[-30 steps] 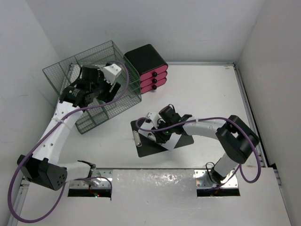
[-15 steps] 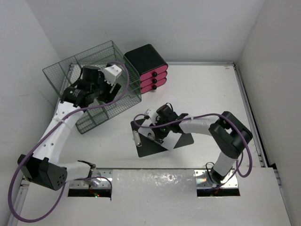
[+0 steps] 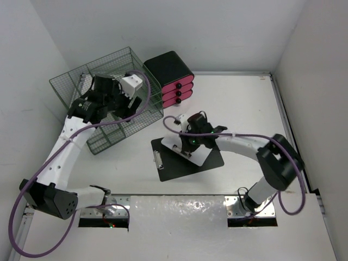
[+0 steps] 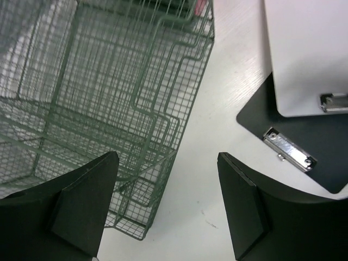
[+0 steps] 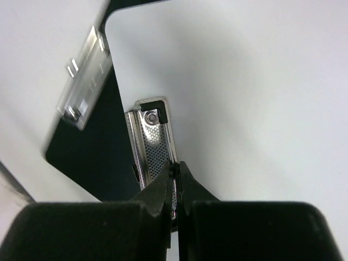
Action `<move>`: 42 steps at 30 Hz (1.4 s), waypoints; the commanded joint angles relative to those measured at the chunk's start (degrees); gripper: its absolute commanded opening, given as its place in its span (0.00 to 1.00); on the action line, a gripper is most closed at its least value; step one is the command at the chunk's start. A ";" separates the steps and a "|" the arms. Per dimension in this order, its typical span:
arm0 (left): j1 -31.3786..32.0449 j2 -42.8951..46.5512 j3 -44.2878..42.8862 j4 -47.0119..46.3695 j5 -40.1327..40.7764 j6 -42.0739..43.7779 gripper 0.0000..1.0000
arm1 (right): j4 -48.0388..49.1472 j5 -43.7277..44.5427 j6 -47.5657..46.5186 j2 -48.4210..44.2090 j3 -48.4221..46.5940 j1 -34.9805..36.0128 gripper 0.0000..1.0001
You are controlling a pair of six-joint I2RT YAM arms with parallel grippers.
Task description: Organize the desk
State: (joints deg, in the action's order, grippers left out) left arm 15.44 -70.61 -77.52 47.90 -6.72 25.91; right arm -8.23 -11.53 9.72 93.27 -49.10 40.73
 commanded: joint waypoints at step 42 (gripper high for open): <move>18.93 -18.51 -1.59 -28.21 4.43 -44.88 0.76 | 29.23 20.93 25.18 -19.01 7.35 -4.08 0.00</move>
State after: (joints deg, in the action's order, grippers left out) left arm 35.07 -90.78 -78.63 23.46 -6.98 -13.15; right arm 15.11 8.95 33.71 74.13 -41.65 36.60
